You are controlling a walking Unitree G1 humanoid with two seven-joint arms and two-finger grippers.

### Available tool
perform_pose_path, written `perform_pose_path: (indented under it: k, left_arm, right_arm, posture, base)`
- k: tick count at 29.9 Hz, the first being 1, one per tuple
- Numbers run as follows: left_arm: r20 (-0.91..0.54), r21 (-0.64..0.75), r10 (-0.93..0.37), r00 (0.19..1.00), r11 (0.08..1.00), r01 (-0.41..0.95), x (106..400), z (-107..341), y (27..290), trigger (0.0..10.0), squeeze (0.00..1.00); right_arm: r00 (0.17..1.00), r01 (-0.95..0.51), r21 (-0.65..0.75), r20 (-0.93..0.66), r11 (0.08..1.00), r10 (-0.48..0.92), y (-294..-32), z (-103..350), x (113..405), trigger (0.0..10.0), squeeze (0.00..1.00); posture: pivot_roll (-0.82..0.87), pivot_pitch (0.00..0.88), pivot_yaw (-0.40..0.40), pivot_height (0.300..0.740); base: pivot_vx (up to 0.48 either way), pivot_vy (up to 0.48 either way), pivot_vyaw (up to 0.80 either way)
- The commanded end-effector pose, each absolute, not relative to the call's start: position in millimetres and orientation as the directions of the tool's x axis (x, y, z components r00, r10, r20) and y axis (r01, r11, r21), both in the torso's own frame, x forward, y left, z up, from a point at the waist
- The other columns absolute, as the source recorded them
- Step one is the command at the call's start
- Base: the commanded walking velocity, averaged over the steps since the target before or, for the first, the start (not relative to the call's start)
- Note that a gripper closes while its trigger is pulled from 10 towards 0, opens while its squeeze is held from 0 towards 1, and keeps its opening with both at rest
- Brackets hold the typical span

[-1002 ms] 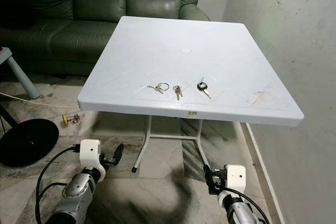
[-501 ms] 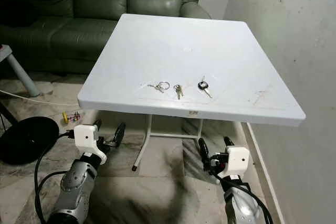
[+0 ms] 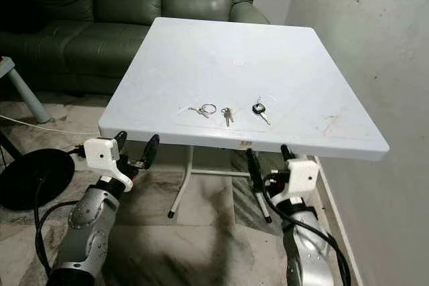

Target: Hang keys on a hook

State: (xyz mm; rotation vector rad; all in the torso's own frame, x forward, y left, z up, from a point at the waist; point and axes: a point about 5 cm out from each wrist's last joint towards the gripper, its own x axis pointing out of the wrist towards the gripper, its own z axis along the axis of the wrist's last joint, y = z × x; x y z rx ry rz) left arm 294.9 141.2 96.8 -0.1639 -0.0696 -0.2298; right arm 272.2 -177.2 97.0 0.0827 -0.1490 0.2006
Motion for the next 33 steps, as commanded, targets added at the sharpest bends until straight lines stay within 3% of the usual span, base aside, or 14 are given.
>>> perform_pose_path:
  k: [1, 11, 33]
  left_arm:
    - [0.085, -0.145, -0.208, 0.974, 0.965, 0.219, 297.2, 103.2, 141.4, 10.0, 0.00]
    - [0.046, -0.113, -0.178, 0.983, 0.977, 0.182, 300.4, 107.8, 143.5, 10.0, 0.00]
    - [-0.025, -0.145, -0.199, 0.980, 0.970, 0.194, 290.0, 88.8, 131.7, 10.0, 0.00]
  right_arm:
    - [0.971, -0.195, 0.034, 0.148, 0.980, 0.188, -177.0, 103.6, 276.0, 10.0, 0.00]
    - [0.970, -0.201, 0.036, 0.143, 0.979, 0.194, -172.2, 112.4, 277.7, 10.0, 0.00]
    - [0.980, -0.181, 0.035, 0.092, 0.983, 0.177, -172.6, 99.6, 271.0, 10.0, 0.00]
  posture:
    - [0.07, 0.019, -0.055, 0.740]
    - [0.08, 0.021, -0.056, 0.740]
    - [0.08, 0.017, -0.057, 0.740]
  base:
    - [0.000, 0.000, 0.00]
    - [0.000, 0.000, 0.00]
    - [0.255, 0.000, 0.00]
